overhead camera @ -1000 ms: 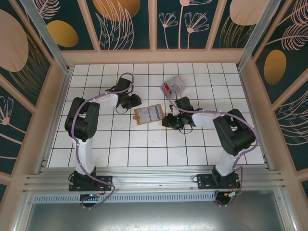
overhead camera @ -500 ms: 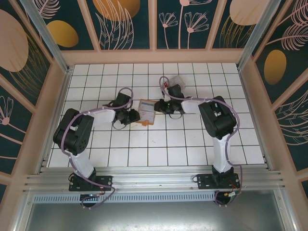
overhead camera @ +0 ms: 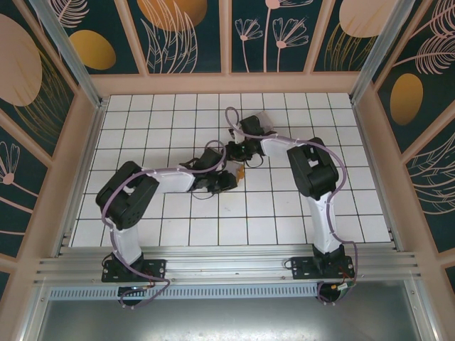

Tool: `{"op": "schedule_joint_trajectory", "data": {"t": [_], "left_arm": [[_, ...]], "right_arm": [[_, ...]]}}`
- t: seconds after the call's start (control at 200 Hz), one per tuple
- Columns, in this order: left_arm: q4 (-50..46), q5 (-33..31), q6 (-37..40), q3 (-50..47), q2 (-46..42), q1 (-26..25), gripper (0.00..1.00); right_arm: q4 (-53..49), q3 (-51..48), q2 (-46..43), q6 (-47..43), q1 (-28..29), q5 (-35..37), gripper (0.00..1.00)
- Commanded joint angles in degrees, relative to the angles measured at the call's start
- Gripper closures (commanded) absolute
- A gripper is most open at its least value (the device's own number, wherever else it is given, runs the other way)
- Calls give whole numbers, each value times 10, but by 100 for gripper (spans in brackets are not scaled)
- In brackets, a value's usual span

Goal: Put the credit cards into the card holder

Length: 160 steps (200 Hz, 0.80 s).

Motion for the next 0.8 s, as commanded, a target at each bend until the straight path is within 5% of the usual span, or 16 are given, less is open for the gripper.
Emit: {"op": "schedule_joint_trajectory", "data": {"t": [0.0, 0.375, 0.566, 0.796], "left_arm": [[19, 18, -15, 37, 23, -15, 71], [-67, -94, 48, 81, -66, 2, 61], [-47, -74, 59, 108, -62, 60, 59], [-65, -44, 88, 227, 39, 107, 57]], "right_arm": [[-42, 21, -28, -31, -18, 16, 72], [-37, -9, -170, -31, -90, 56, 62], [-52, -6, -221, -37, -115, 122, 53], [-105, 50, -178, -81, -133, 194, 46]]}}
